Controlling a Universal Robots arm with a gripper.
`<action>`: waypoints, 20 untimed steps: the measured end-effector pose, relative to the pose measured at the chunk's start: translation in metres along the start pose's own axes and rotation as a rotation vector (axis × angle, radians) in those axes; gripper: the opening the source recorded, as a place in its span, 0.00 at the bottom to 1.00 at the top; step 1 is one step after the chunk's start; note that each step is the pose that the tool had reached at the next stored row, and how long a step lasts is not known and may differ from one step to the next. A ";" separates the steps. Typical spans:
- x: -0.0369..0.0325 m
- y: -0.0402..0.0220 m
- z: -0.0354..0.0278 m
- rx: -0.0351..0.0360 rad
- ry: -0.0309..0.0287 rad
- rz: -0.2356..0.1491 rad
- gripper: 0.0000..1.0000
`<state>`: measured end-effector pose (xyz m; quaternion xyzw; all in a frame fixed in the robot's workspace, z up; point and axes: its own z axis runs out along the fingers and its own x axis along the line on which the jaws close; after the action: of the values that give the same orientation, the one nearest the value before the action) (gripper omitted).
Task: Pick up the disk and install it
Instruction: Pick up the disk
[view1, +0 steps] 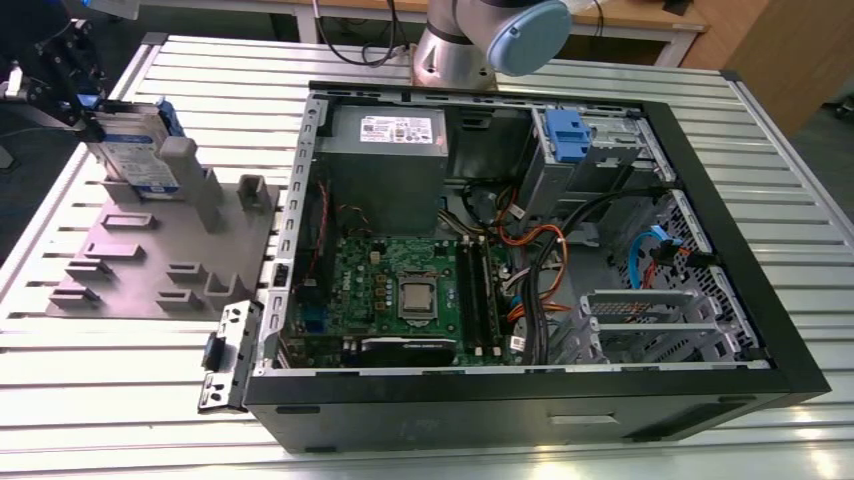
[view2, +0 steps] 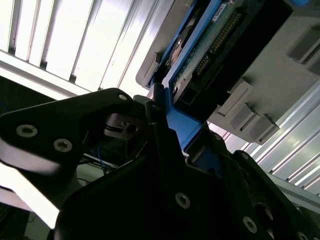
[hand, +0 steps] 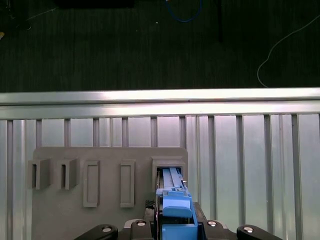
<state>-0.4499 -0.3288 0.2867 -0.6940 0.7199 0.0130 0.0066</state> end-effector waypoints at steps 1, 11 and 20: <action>0.0000 0.0000 0.0000 0.0000 0.0001 0.000 0.38; 0.0000 0.0000 0.0000 0.0000 0.0001 0.001 0.49; 0.0000 0.0000 -0.0014 -0.0001 0.0001 0.001 0.36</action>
<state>-0.4499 -0.3289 0.2881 -0.6936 0.7202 0.0129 0.0066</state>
